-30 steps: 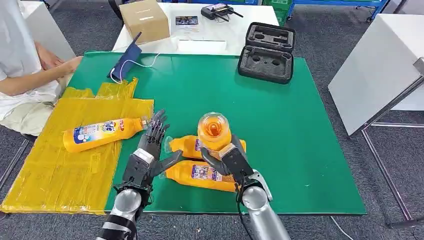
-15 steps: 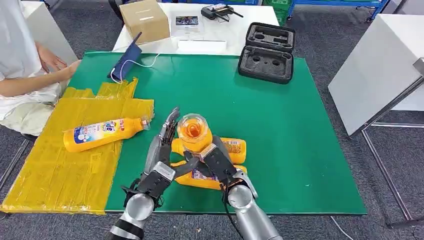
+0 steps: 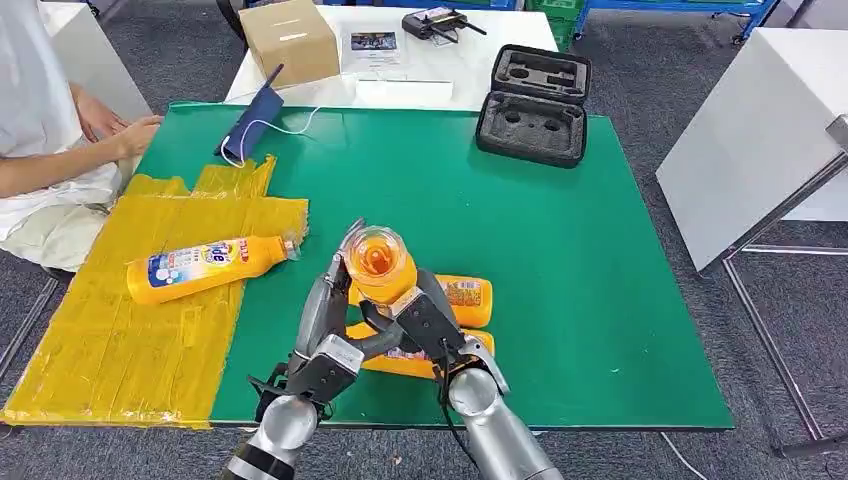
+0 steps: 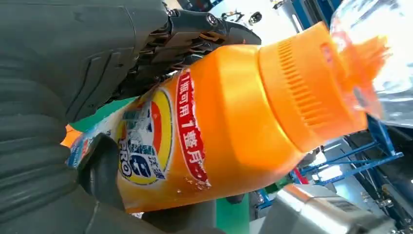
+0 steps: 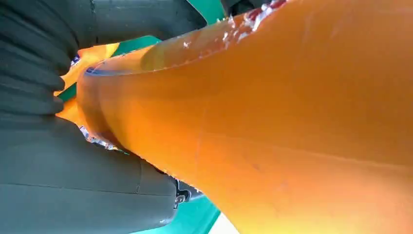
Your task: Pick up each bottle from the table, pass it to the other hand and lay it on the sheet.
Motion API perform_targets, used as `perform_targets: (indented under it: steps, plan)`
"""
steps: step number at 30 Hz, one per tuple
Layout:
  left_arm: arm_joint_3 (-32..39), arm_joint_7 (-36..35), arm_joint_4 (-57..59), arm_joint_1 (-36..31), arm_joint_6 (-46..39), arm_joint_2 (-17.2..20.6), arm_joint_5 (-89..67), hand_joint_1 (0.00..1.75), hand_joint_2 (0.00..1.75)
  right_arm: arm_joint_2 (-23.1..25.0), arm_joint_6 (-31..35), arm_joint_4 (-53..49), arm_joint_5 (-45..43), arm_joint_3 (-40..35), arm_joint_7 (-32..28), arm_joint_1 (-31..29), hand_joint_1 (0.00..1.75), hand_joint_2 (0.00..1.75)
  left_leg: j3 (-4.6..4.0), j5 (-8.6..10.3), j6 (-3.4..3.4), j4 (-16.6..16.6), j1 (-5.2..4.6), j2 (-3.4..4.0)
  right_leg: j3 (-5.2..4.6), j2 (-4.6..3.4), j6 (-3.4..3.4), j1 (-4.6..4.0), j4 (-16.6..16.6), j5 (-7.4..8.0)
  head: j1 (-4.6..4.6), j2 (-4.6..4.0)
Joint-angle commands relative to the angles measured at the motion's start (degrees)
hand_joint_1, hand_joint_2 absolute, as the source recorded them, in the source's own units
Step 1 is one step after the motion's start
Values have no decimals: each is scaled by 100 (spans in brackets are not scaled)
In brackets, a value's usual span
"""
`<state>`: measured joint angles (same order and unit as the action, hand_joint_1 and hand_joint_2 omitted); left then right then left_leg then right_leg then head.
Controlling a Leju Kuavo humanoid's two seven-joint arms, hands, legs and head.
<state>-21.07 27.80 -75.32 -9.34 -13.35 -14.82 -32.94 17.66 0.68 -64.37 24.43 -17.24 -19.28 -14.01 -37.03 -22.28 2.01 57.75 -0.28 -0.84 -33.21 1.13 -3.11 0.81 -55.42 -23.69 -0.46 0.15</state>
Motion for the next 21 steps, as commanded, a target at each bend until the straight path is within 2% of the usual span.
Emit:
perform_targets:
  steps: [1, 7, 14, 21]
  plan:
    - [-79, -106, 405, -180, 245, 129, 290, 0, 175, -119, 3, 268, 107, -371, 2, -181, 175, 175, 17, -6, -8, -4, 3, 9, 16, -10, 8, -3, 6, -3, 2, 0]
    - [395, -198, 439, -316, 251, 53, 628, 0, 175, -62, -18, 213, 517, -1062, -61, -4, 175, 175, 20, -9, -10, -3, 4, 18, 17, -19, 10, -4, 4, -5, 0, 0]
    - [699, -206, 392, -318, 489, -14, 1076, 0, 175, -119, -8, 156, 537, -1186, -16, 6, 175, 175, 20, -9, -10, 0, 7, 10, 16, -10, 11, -5, 3, -7, 0, 0]
    - [699, -206, 392, -318, 489, -14, 1076, 0, 175, -119, -8, 156, 537, -1186, -16, 6, 175, 175, 13, -6, -9, -2, 5, 5, 11, -5, 10, -4, 3, -6, 2, 0]
